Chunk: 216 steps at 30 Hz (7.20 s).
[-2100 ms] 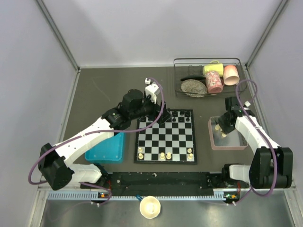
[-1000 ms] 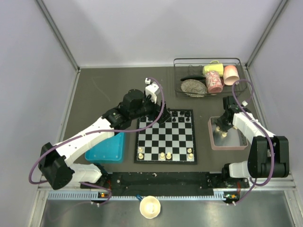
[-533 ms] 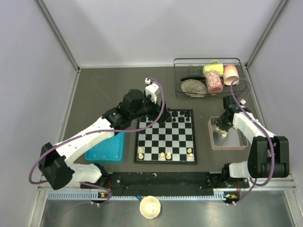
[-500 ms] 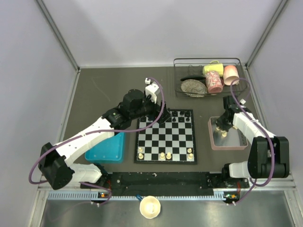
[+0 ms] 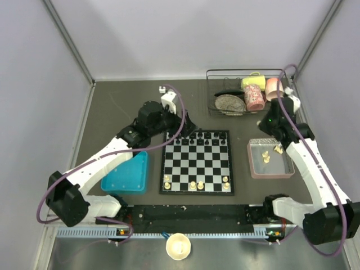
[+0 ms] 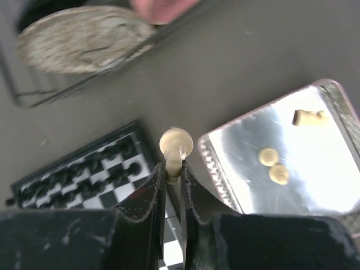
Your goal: Set up the chess pieces on the board
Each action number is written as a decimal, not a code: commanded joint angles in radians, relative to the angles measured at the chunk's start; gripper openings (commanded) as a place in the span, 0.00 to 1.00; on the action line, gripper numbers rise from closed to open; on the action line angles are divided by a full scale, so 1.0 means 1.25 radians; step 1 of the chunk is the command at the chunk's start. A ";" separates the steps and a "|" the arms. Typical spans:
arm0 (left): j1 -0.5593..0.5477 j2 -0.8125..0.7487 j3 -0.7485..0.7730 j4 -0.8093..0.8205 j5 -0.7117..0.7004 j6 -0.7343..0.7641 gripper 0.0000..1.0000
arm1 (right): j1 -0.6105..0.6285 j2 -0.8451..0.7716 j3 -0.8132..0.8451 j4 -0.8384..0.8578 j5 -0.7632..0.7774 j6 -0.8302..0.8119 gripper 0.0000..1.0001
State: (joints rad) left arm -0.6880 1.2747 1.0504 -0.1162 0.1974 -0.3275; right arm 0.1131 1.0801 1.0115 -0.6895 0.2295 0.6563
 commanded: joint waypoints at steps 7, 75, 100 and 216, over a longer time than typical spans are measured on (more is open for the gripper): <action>0.169 -0.072 -0.067 0.054 0.016 -0.127 0.82 | 0.368 0.119 0.188 -0.041 0.023 -0.165 0.00; 0.491 -0.206 -0.142 -0.166 -0.262 -0.181 0.84 | 0.912 0.600 0.391 -0.156 -0.098 0.059 0.00; 0.500 -0.206 -0.146 -0.160 -0.255 -0.181 0.85 | 0.937 0.627 0.355 -0.091 -0.062 0.100 0.00; 0.354 -0.098 -0.073 -0.091 -0.180 -0.094 0.83 | -0.119 0.146 -0.101 -0.037 -0.067 -0.061 0.29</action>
State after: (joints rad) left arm -0.2428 1.1439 0.9298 -0.2874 -0.0307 -0.4644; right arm -0.0231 1.2457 0.8944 -0.7837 0.1432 0.5968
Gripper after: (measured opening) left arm 0.830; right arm 0.290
